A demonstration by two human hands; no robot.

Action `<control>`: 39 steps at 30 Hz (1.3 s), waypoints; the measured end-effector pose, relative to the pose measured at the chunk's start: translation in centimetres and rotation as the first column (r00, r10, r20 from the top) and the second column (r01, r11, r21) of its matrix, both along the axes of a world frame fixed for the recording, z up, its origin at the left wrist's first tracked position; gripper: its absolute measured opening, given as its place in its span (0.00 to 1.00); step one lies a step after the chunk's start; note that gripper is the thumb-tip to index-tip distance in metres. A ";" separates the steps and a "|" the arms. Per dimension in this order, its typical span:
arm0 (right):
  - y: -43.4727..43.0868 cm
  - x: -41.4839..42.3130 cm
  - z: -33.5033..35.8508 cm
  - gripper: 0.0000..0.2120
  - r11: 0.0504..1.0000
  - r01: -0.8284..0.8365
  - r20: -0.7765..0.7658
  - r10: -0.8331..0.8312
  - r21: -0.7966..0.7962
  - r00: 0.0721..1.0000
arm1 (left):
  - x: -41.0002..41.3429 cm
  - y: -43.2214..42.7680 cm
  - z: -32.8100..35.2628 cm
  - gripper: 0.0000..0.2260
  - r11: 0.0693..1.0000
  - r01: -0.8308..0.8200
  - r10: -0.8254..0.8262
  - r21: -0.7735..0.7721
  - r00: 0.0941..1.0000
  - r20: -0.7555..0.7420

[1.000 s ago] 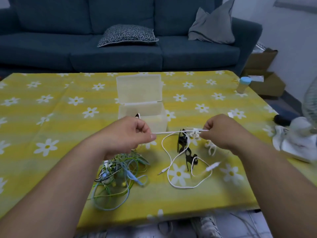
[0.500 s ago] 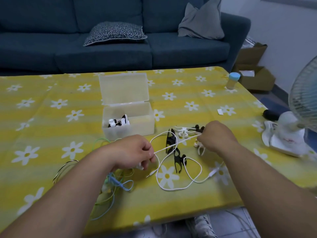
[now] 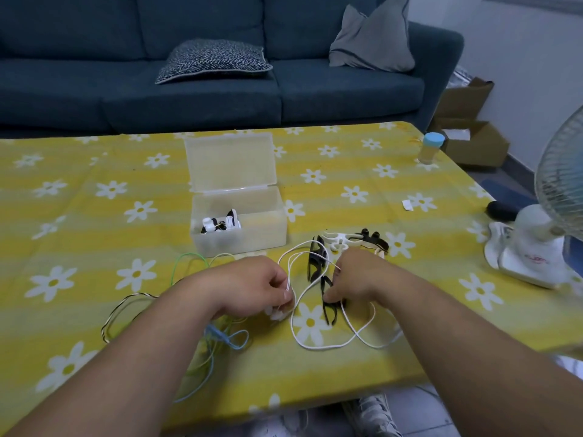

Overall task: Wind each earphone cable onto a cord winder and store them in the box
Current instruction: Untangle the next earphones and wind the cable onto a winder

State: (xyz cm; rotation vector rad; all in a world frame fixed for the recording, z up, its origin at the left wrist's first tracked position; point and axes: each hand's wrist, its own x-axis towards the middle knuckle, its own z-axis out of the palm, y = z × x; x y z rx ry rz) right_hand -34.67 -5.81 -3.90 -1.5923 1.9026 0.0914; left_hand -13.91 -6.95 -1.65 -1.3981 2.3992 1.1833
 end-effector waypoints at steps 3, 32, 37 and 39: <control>0.3 0.5 0.3 0.12 1.000 0.019 0.042 -0.020 0.014 0.999 | 0.3 0.1 0.1 0.10 1.000 -0.007 0.008 0.010 0.999 -0.034; 2.6 4.8 7.9 0.16 0.850 0.401 0.470 -0.215 -0.343 0.856 | 0.4 2.8 3.1 0.15 0.908 -0.416 0.371 0.056 0.731 -0.572; 2.5 5.1 8.2 0.16 0.834 0.398 0.501 -0.176 -0.382 0.848 | 0.3 2.5 3.3 0.17 0.852 -0.484 0.483 0.201 0.575 -0.661; 2.5 5.0 8.3 0.15 0.827 0.411 0.535 -0.164 -0.384 0.829 | 0.3 2.5 3.4 0.20 0.848 -0.467 0.500 0.250 0.549 -0.670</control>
